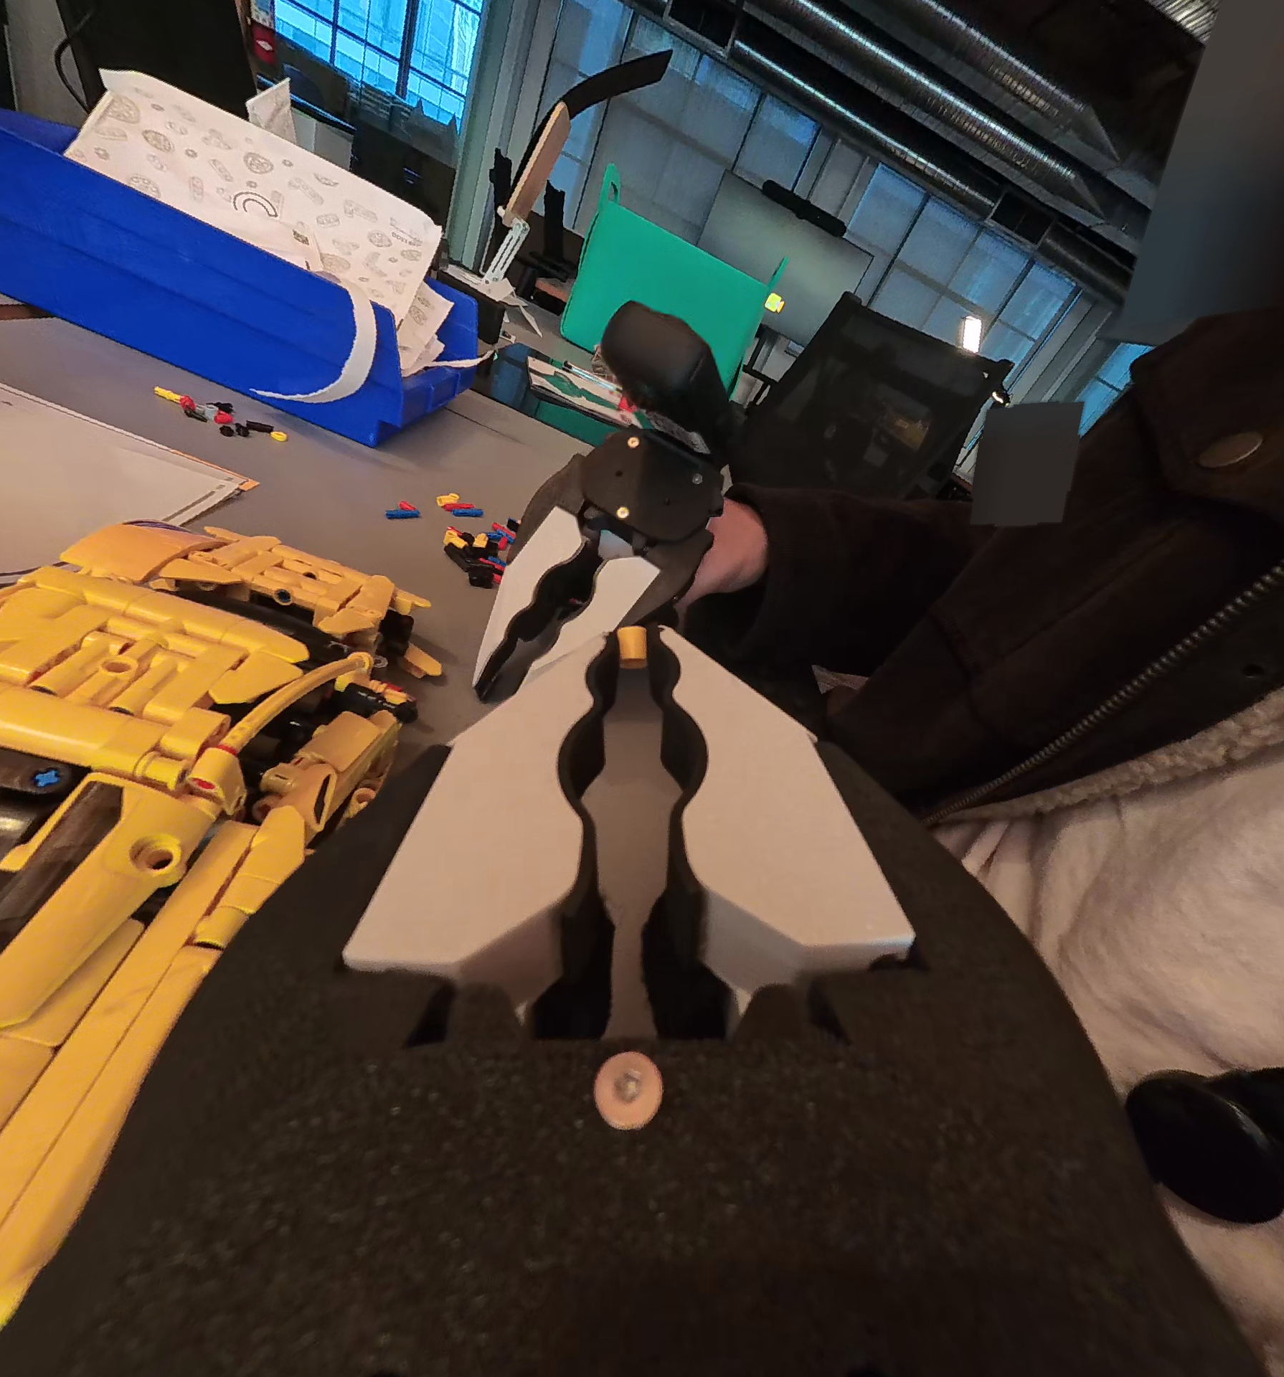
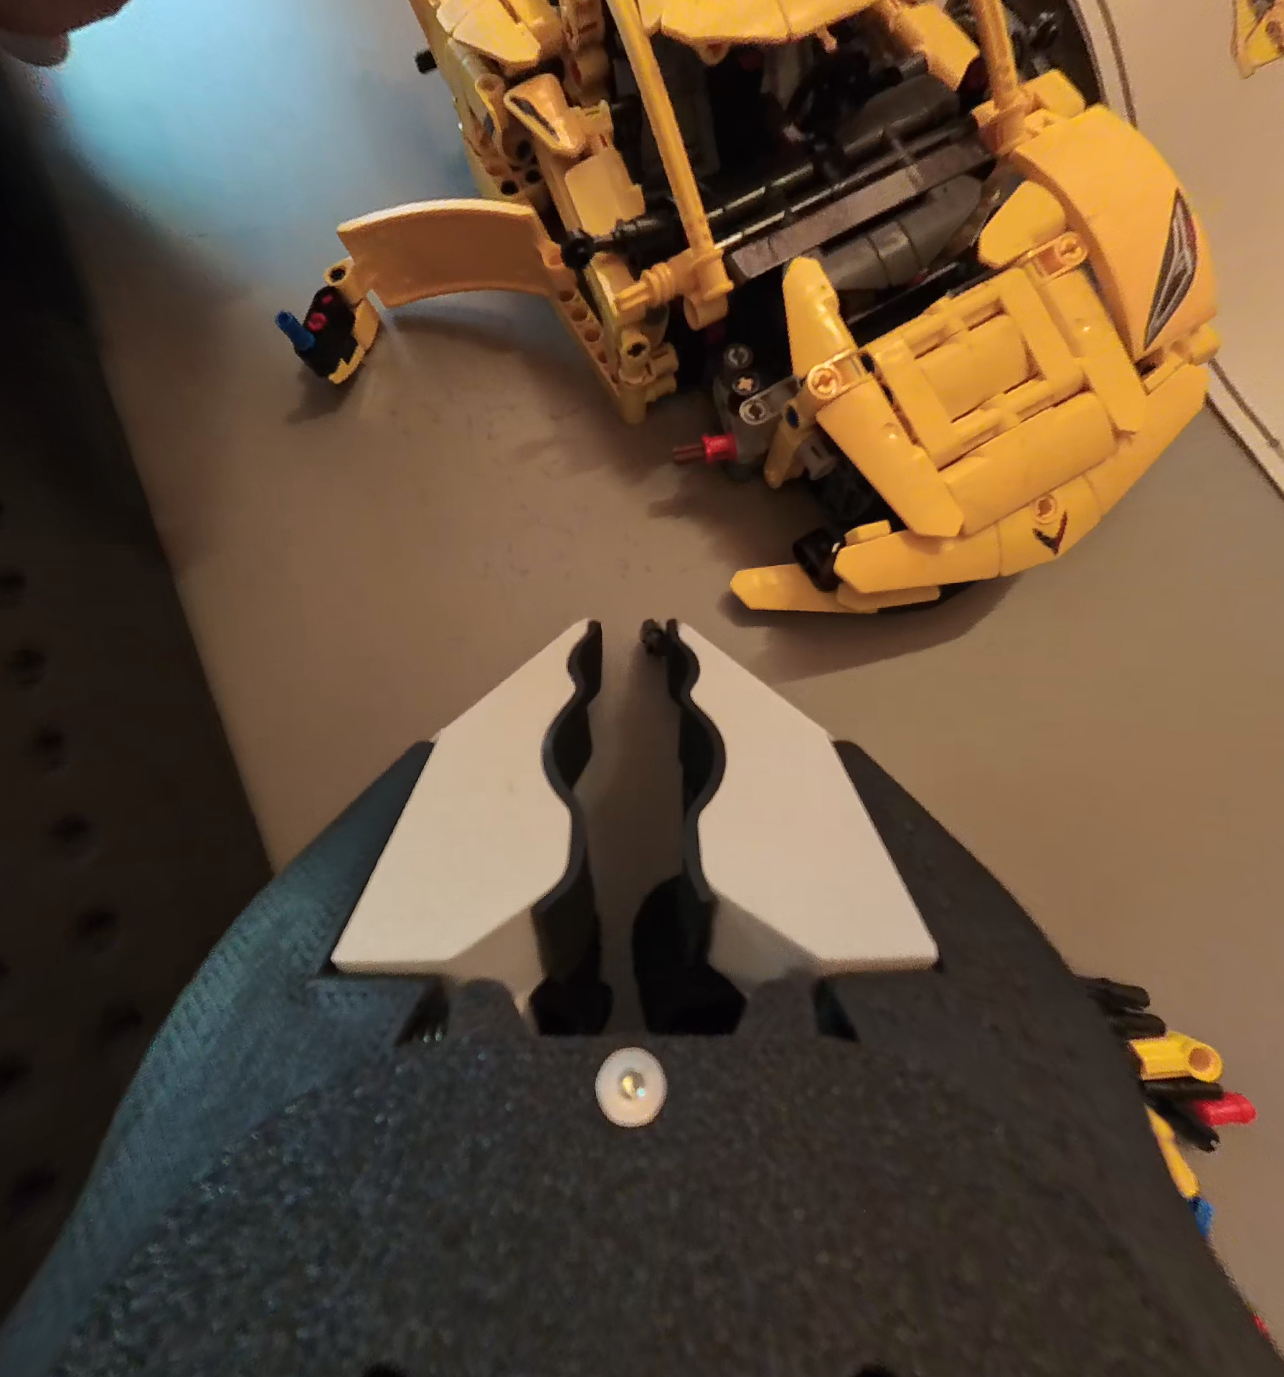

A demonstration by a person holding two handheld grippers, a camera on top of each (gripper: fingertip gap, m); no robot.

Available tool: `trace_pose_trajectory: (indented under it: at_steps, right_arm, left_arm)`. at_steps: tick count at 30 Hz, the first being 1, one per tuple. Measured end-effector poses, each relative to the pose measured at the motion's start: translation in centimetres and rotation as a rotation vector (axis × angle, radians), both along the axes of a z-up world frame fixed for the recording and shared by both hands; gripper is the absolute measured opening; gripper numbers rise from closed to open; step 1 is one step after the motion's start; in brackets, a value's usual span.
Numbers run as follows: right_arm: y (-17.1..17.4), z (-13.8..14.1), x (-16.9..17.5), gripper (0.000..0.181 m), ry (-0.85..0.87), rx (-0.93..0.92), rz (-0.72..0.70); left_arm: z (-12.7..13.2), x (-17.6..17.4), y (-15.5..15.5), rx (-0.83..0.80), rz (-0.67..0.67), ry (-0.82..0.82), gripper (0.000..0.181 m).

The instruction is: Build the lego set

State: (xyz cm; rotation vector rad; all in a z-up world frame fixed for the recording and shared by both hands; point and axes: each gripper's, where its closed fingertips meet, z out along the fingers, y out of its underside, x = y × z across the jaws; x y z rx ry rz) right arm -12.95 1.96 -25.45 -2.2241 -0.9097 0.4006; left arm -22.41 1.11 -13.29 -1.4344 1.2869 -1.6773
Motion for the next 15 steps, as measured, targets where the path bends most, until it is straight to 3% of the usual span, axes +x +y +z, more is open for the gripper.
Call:
trace_pose_trajectory:
  at_steps: [10,12,15]
  right_arm:
    - [0.3,0.5,0.5,0.018,-0.030,0.025,-0.008]
    - [0.4,2.3,-0.4,0.022,0.028,0.047,-0.004]
    - [-0.3,8.0,-5.9,0.025,0.246,0.145,0.129]
  left_arm:
    - [-0.1,0.0,0.0,0.000,-0.003,0.002,0.007]
    - [-0.1,0.0,0.0,-0.002,-0.001,0.001,0.007]
    - [0.1,0.0,0.0,-0.003,-0.005,-0.007,0.007]
